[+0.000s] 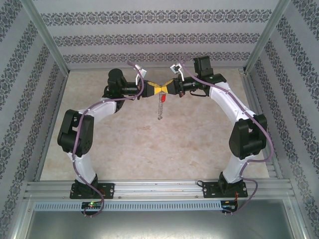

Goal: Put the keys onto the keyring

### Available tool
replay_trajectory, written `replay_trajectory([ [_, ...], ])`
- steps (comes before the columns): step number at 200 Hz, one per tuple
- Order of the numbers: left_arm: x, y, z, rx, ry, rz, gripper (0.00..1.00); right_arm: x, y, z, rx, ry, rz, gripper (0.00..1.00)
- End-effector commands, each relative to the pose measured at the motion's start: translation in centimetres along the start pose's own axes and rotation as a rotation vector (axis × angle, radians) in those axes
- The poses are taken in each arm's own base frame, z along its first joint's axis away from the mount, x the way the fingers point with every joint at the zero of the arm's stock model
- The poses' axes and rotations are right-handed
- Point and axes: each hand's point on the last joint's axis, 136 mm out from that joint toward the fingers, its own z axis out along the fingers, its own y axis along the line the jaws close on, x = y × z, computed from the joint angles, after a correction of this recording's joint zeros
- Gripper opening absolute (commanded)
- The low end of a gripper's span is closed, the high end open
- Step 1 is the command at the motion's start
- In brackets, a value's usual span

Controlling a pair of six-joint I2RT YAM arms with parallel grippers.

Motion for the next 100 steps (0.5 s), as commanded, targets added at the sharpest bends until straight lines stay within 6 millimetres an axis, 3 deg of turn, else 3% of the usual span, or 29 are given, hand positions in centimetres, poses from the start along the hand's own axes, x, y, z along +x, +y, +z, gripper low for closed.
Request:
replay_trajectory([
  [1, 1.0, -1.1, 0.2, -0.054, 0.066, 0.088, 0.00, -1.4, 0.7, 0.0, -0.020, -0.042, -0.060, 0.01],
  [12, 1.1, -1.1, 0.1, -0.088, 0.078, 0.113, 0.00, -1.7, 0.5, -0.1, -0.006, -0.054, -0.060, 0.12],
  [34, 1.0, -0.9, -0.1, -0.125, 0.073, 0.130, 0.00, -2.2, -0.1, -1.2, 0.031, -0.092, -0.055, 0.26],
  [69, 0.8, -0.7, -0.4, -0.163, 0.057, 0.148, 0.00, -1.9, -0.7, -3.9, 0.108, -0.183, -0.022, 0.33],
  [100, 0.5, -0.9, -0.6, -0.187, 0.037, 0.180, 0.00, 0.0, -1.1, -4.3, 0.168, -0.229, 0.027, 0.36],
])
